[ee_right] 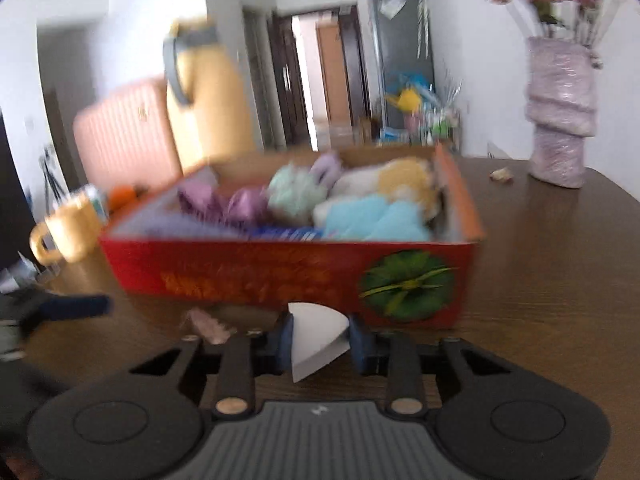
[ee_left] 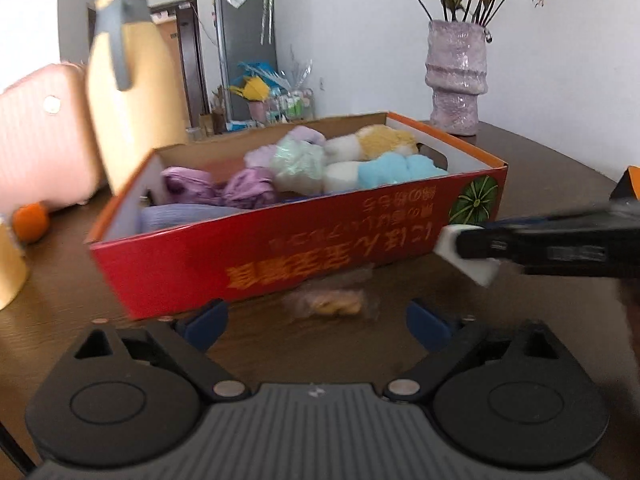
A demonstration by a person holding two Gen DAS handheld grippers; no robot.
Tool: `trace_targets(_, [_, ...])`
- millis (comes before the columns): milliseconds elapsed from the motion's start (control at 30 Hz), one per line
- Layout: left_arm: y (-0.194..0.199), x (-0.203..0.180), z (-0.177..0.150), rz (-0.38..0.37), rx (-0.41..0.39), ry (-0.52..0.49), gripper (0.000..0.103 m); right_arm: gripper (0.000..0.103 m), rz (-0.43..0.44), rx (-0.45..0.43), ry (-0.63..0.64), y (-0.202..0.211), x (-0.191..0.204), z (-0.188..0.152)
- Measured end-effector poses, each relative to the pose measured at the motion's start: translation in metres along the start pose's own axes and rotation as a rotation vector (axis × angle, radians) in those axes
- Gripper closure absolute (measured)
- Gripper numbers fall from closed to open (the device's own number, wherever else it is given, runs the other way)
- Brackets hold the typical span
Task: Organize soft objects
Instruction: 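Grasp the brown snack packet with the left tool while the right tool grasps the white foam wedge, then carry both items into the box and open both tools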
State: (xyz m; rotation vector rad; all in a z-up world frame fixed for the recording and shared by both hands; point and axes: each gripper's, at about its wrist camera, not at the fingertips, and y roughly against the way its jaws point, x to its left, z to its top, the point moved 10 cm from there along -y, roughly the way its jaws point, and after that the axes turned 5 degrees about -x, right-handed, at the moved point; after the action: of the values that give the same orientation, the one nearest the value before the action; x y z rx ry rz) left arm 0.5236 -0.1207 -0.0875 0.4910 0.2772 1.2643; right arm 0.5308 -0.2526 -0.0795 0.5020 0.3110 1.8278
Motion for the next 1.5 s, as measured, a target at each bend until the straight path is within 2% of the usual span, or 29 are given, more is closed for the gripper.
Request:
trace_targets(67, [-0.013, -0.004, 0.001, -0.009, 0.02, 0.015, 0.028, 0.074, 0.022, -0.011, -0.091, 0.01, -0.017, -0.005])
trace_targets(100, [-0.017, -0.006, 0.001, -0.013, 0.035, 0.016, 0.032, 0.074, 0.011, -0.008, -0.109, 0.011, -0.023, -0.008])
trace_targets(167, [-0.024, -0.009, -0.002, -0.032, 0.053, 0.025, 0.056, 0.074, -0.018, -0.021, -0.093, 0.014, -0.024, -0.009])
trace_targets(233, [-0.024, -0.011, -0.003, -0.034, 0.038, 0.015, 0.059, 0.074, -0.005, -0.033, -0.074, 0.013, -0.02, -0.006])
trace_targets(433, [-0.022, -0.011, -0.003, -0.04, 0.031, 0.012, 0.062, 0.074, 0.045, -0.03, -0.023, 0.015, -0.003, -0.007])
trace_targets(533, [-0.01, -0.01, -0.002, -0.026, 0.026, 0.018, 0.062, 0.074, 0.041, -0.035, -0.023, 0.018, -0.004, -0.007])
trace_targets(667, [0.038, -0.004, -0.001, -0.014, -0.046, 0.034, 0.062, 0.074, 0.023, -0.035, -0.01, 0.017, -0.007, -0.008])
trace_targets(800, [0.09, 0.013, -0.024, 0.018, -0.042, 0.124, 0.062, 0.074, -0.006, -0.011, 0.036, 0.011, -0.005, -0.014])
trace_targets(933, [0.136, 0.031, -0.043, 0.087, -0.054, 0.158, 0.062, 0.074, -0.068, -0.023, 0.049, 0.018, -0.002, -0.017])
trace_targets(1033, [0.166, 0.038, -0.052, 0.083, -0.07, 0.19, 0.062, 0.074, -0.089, -0.04, 0.057, 0.048, 0.015, -0.03])
trace_targets(1200, [0.203, 0.031, -0.062, 0.028, -0.1, 0.201, 0.062, 0.074, -0.008, -0.047, 0.043, 0.123, 0.06, -0.066])
trace_targets(1333, [0.207, 0.024, -0.059, -0.002, -0.118, 0.201, 0.062, 0.074, -0.013, -0.049, 0.038, 0.158, 0.07, -0.075])
trace_targets(1500, [0.203, 0.018, -0.049, -0.024, -0.141, 0.194, 0.062, 0.074, -0.039, -0.072, 0.041, 0.171, 0.07, -0.065])
